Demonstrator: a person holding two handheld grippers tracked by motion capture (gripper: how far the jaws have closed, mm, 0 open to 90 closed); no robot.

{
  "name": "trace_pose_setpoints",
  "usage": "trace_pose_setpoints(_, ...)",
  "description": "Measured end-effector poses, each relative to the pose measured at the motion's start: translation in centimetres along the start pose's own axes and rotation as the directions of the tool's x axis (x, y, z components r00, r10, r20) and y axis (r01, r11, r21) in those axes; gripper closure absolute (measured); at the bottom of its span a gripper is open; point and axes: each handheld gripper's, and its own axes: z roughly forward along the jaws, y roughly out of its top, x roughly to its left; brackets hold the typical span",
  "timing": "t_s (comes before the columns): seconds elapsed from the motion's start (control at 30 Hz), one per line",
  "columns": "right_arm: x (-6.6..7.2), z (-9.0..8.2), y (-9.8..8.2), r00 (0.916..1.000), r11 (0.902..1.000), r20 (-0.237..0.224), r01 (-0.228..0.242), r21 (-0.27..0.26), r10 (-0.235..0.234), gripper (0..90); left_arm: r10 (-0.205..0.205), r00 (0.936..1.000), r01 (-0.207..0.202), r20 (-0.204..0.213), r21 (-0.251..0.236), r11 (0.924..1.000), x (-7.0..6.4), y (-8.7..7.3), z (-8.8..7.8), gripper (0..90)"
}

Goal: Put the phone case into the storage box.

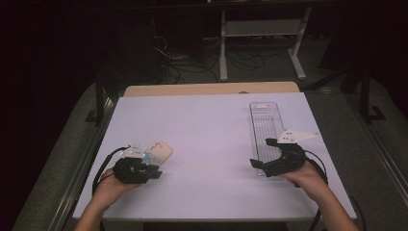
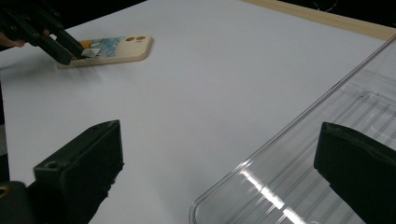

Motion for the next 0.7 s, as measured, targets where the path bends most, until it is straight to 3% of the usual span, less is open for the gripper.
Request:
trace_pose_setpoints(0.1, 0.00, 0.06, 0.00, 1.0000, 1.0000, -0.001, 0.003, -0.001, -0.003, 0.9, 0.023, 0.9997, -0.023, 0.002, -0.038, 0.9990, -0.11, 0.31, -0.24, 57.7)
trace_pose_setpoints(0.2, 0.01, 0.08, 0.00, 1.0000, 1.0000, -0.002, 0.005, -0.002, -0.005, 0.9, 0.017, 0.9998, -0.017, 0.003, -0.075, 0.9970, -0.36, 0.46, -0.41, 48.0)
trace_pose_setpoints(0.23, 0.01, 0.08, 0.01, 1.0000, 1.0000, -0.002, 0.006, -0.002, -0.006, 0.9, 0.034, 0.9994, -0.034, -0.001, -0.089, 0.9955, -0.36, 0.49, -0.47, 44.4)
trace_pose_setpoints(0.3, -0.01, 0.10, 0.01, 0.9999, 0.9999, -0.001, 0.011, -0.004, -0.011, 0.9, 0.035, 0.9994, -0.035, 0.003, -0.097, 0.9946, -0.49, 0.48, -0.49, 40.6)
trace_pose_setpoints(0.33, -0.02, 0.12, 0.00, 0.9999, 0.9999, -0.003, 0.012, -0.002, -0.012, 0.9, 0.052, 0.9987, -0.052, -0.001, -0.103, 0.9933, -0.60, 0.50, -0.50, 30.8)
trace_pose_setpoints(0.4, -0.03, 0.12, 0.01, 1.0000, 1.0000, -0.003, 0.009, -0.003, -0.009, 0.9, 0.052, 0.9987, -0.051, 0.000, -0.110, 0.9927, -0.65, 0.53, -0.40, 21.7)
trace_pose_setpoints(0.43, -0.03, 0.12, 0.01, 1.0000, 1.0000, -0.003, 0.009, -0.003, -0.009, 0.9, 0.054, 0.9985, -0.054, 0.000, -0.108, 0.9926, -0.70, 0.52, -0.35, 21.7)
trace_pose_setpoints(0.5, -0.03, 0.10, 0.01, 1.0000, 1.0000, -0.002, 0.006, -0.003, -0.006, 0.9, 0.073, 0.9972, -0.074, -0.013, -0.110, 0.9912, -0.68, 0.58, -0.24, 12.9)
trace_pose_setpoints(0.6, -0.03, 0.06, 0.00, 1.0000, 1.0000, -0.001, 0.003, -0.001, -0.003, 0.9, 0.065, 0.9977, -0.067, -0.016, -0.128, 0.9896, -0.77, 0.59, -0.12, 2.5)
trace_pose_setpoints(0.7, -0.03, 0.05, 0.00, 1.0000, 1.0000, -0.001, 0.003, -0.001, -0.003, 0.9, 0.074, 0.9962, -0.080, -0.044, -0.142, 0.9866, -0.73, 0.61, -0.15, 0.0)
